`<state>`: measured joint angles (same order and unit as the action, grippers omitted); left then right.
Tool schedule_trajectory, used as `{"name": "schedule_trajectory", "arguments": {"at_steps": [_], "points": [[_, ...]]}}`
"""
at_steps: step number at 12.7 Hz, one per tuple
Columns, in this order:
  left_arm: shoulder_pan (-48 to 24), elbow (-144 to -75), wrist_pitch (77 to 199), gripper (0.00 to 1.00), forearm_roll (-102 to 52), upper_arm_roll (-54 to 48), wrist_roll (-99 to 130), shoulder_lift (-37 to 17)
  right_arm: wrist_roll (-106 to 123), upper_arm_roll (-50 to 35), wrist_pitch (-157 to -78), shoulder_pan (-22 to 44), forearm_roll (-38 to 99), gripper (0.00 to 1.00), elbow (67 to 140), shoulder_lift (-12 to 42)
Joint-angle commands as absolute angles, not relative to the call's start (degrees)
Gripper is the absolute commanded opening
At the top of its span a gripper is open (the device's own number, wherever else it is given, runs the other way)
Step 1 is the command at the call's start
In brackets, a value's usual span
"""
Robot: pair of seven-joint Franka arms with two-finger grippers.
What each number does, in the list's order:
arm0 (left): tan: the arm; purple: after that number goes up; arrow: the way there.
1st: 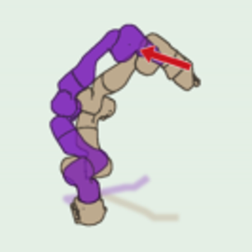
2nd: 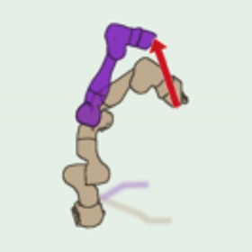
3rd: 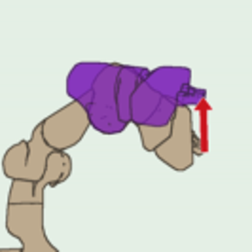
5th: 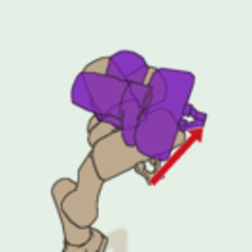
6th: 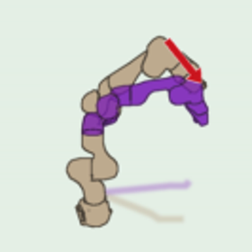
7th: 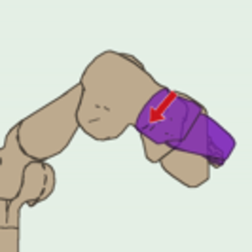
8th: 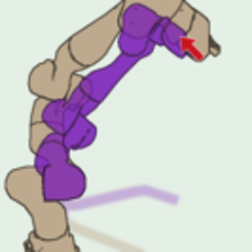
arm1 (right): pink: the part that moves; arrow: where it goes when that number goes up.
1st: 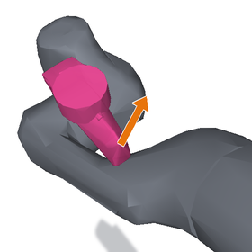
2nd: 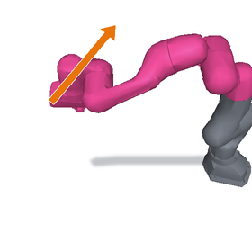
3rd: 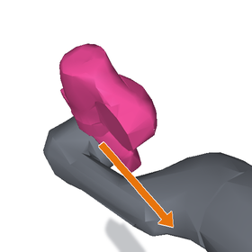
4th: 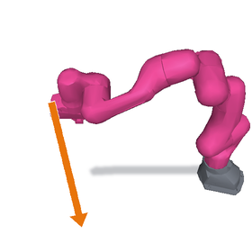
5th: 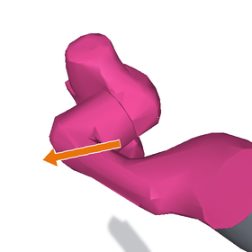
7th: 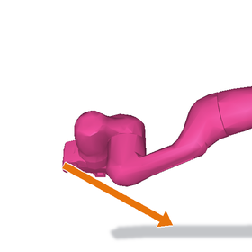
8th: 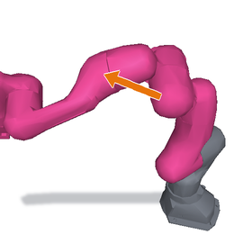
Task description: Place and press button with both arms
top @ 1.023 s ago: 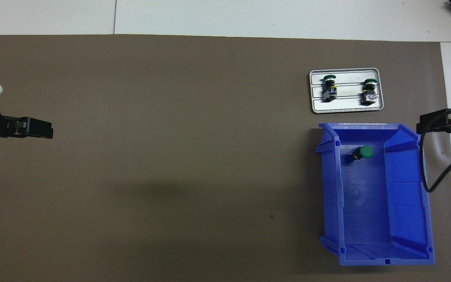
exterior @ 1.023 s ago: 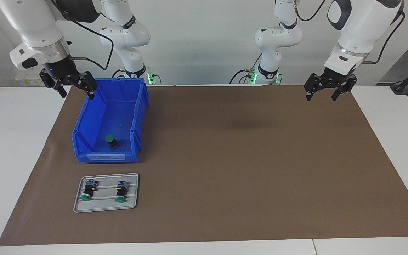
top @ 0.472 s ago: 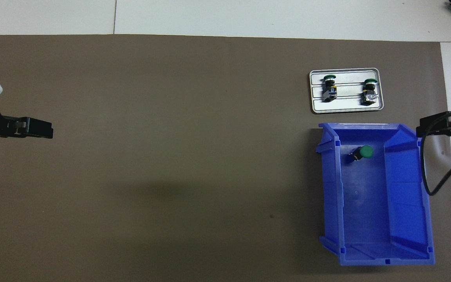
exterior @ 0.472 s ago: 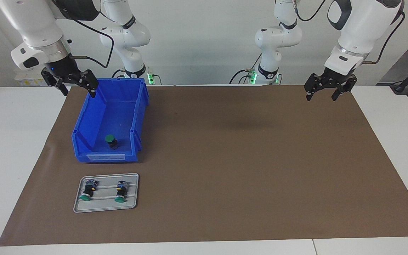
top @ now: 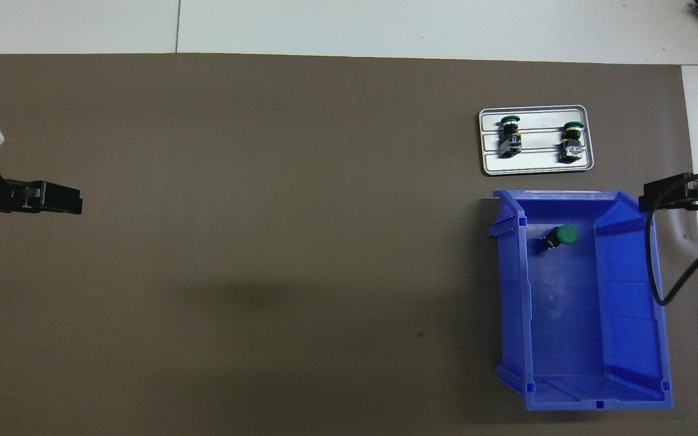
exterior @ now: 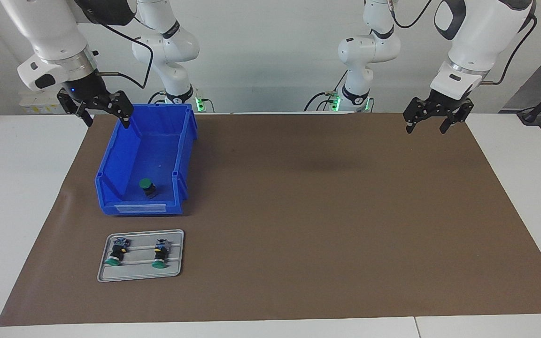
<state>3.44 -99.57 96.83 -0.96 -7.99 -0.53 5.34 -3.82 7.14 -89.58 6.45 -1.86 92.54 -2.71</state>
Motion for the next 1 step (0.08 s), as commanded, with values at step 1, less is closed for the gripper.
{"name": "schedule_trajectory", "arguments": {"at_steps": [1], "points": [[4.0,-100.8,97.6,1.0,-0.8,-8.3,-0.5,6.2,-1.6,6.9,-89.3,6.4,-3.0,1.0,92.8,-3.4]]}}
